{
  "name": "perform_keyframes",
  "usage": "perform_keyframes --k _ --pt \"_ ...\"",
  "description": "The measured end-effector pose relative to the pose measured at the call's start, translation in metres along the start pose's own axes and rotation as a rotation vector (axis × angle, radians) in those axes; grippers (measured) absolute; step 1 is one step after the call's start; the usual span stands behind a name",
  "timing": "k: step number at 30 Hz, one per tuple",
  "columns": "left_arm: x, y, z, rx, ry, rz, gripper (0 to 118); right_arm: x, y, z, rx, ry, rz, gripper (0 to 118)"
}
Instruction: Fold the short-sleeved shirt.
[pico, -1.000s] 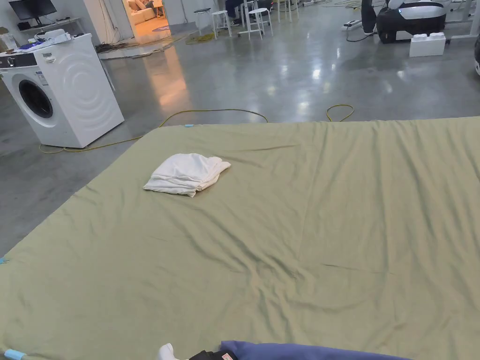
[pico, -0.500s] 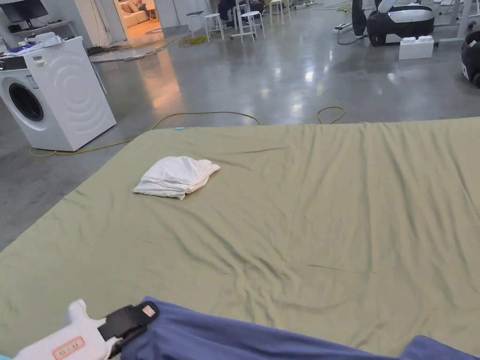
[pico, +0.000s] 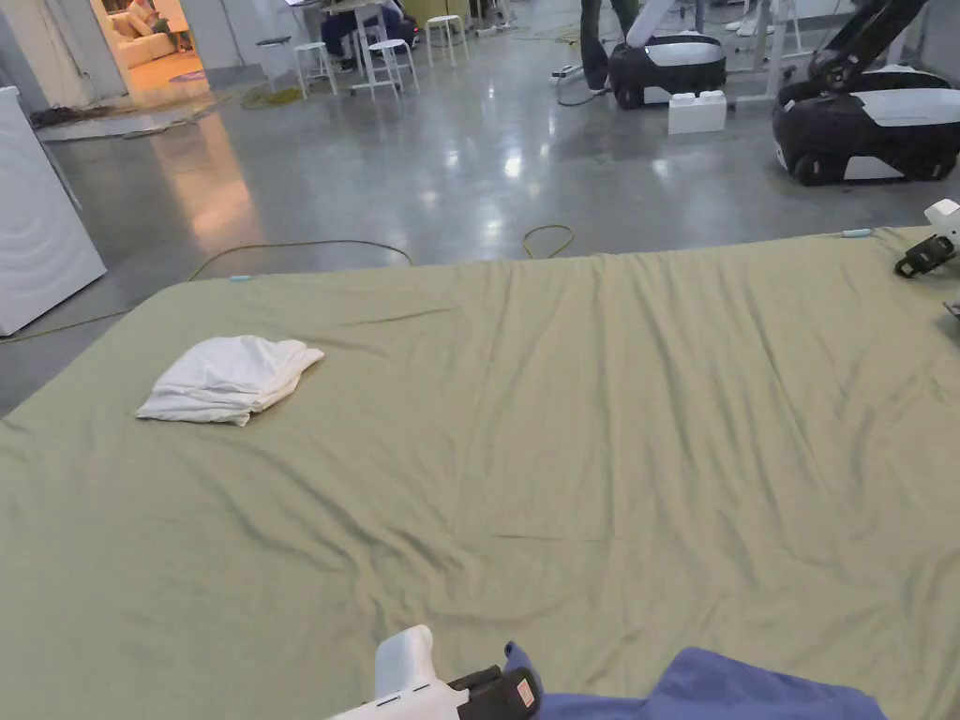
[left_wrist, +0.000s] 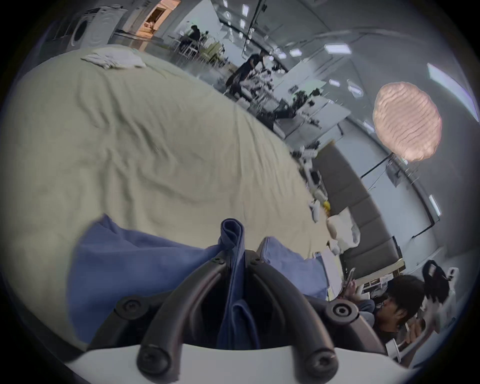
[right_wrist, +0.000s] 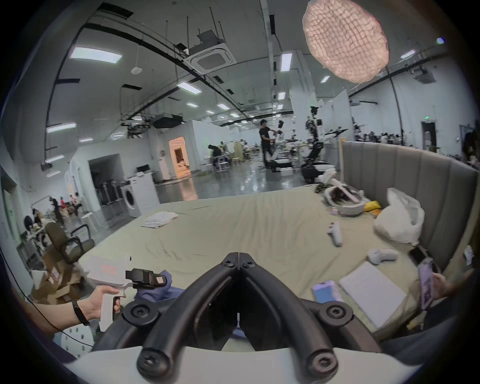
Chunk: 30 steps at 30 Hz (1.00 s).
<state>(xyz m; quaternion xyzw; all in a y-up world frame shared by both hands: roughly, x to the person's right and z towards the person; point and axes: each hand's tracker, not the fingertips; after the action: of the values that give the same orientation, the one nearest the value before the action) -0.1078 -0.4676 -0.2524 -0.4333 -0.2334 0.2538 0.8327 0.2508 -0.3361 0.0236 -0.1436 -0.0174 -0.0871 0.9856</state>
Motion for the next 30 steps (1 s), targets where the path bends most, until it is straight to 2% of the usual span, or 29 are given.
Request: perform_keyframes --k 1,2,4,5,7,9,10,11,13,14,16,18,24,25,27,29,30 --pt "0.002 -0.002 -0.013 -0.039 -0.011 0.006 13 0.005 -0.006 0.004 -0.014 -0.006 -0.007 0" --pt "0.002 -0.004 -0.023 -0.076 -0.024 0.001 31 0.009 -0.011 0.008 -0.034 -0.012 -0.017 0" --pt "0.012 -0.008 -0.032 -0.123 -0.054 -0.064 77 0.018 -0.019 0.013 -0.074 -0.039 -0.033 0" --pt "0.020 -0.010 -0.031 -0.108 -0.043 -0.107 86 0.022 -0.024 0.015 -0.091 -0.047 -0.038 0" --pt "0.042 -0.008 -0.015 -0.054 -0.035 -0.140 85 0.027 -0.029 0.018 -0.103 -0.063 -0.046 0" --pt "0.036 -0.003 -0.004 -0.041 -0.074 -0.109 77 0.030 -0.032 0.020 -0.099 -0.072 -0.069 0" --pt "0.028 -0.002 0.003 -0.029 -0.085 -0.070 62 0.032 -0.033 0.020 -0.093 -0.068 -0.092 0" --pt "0.021 -0.002 0.003 -0.030 -0.075 -0.030 25 0.034 -0.033 0.020 -0.081 -0.058 -0.119 0" --pt "0.011 -0.006 -0.006 -0.050 -0.035 0.014 5 0.034 -0.033 0.018 -0.065 -0.047 -0.150 0" --pt "0.016 -0.011 -0.017 -0.061 0.013 0.022 2 0.033 -0.033 0.018 -0.060 -0.046 -0.160 0" --pt "0.005 -0.019 -0.040 -0.152 -0.023 0.055 2 0.032 -0.032 0.017 -0.054 -0.042 -0.168 0" --pt "-0.008 -0.032 -0.069 -0.215 0.007 0.093 2 0.028 -0.030 0.017 -0.052 -0.032 -0.168 0" --pt "-0.013 -0.021 -0.055 -0.163 -0.030 0.099 2 0.017 -0.031 0.013 -0.087 -0.018 -0.110 0" --pt "-0.014 -0.016 -0.041 -0.137 -0.041 0.069 8 0.017 -0.032 0.012 -0.092 -0.014 -0.109 0" --pt "-0.018 -0.007 -0.003 -0.039 -0.017 0.018 45 0.016 -0.033 0.010 -0.095 -0.007 -0.109 0" --pt "-0.045 0.004 0.036 0.066 0.020 0.071 77 0.014 -0.033 0.006 -0.093 0.012 -0.122 0" --pt "-0.051 0.009 0.053 0.095 0.035 0.106 78 0.014 -0.034 0.004 -0.093 0.024 -0.133 0"
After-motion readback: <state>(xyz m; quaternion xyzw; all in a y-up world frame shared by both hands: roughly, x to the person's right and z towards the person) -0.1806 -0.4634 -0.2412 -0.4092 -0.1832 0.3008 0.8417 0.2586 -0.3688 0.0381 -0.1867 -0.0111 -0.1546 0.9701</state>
